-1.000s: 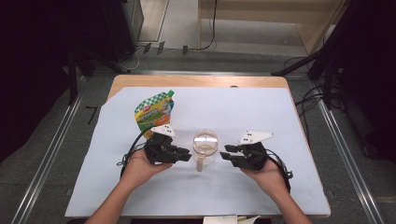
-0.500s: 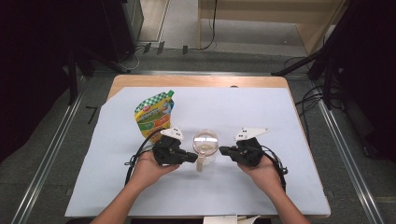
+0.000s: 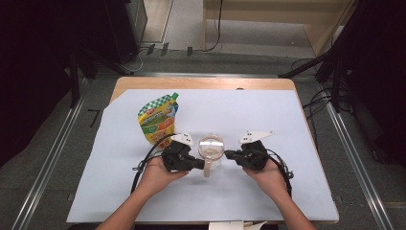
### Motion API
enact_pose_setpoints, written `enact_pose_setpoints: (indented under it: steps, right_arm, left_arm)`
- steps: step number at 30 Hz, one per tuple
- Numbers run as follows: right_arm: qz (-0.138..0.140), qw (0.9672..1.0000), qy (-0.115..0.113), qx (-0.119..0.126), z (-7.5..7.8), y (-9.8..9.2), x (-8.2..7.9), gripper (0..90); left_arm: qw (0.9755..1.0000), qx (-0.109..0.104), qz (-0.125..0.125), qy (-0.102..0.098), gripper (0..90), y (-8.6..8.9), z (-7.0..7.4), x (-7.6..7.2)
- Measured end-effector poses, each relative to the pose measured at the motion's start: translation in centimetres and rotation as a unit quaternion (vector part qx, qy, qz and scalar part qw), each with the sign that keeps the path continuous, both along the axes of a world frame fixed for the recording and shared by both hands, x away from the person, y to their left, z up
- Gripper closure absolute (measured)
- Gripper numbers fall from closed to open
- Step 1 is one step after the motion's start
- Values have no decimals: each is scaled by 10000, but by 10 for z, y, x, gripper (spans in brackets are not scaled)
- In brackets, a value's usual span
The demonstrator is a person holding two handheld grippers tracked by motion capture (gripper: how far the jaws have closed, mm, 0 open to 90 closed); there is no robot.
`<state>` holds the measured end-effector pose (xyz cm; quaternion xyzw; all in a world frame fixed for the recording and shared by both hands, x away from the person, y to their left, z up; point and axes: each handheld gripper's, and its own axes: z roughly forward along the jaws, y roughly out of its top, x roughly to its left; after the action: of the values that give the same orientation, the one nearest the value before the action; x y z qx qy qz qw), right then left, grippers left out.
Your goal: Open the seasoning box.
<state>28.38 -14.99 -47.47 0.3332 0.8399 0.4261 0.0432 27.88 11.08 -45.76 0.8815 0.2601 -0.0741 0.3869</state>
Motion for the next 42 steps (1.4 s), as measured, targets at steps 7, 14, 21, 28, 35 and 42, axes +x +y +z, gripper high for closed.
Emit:
enact_pose_setpoints:
  steps: [7,14,21,28,35,42]
  right_arm:
    - [-125,9999,45,-110,-4,-2,2,900]
    - [-185,9998,54,-105,-4,-4,2,900]
    - [-283,9994,192,-94,-5,-6,3,900]
    - [-267,9995,131,-111,1,-8,-3,900]
    - [-260,9995,173,-29,13,-12,-19,900]
    - [-151,9996,245,-26,21,-12,-35,900]
  left_arm:
    - [9998,-133,-136,11,900,-11,-1,-2]
    - [9996,-135,-235,-1,900,-22,-3,-4]
    - [9992,-231,-294,168,892,-28,-6,-4]
    - [9990,-234,-289,255,865,-20,0,-4]
    - [9991,-176,-317,202,844,-6,10,-6]
    - [9994,-242,-151,171,814,10,17,-3]
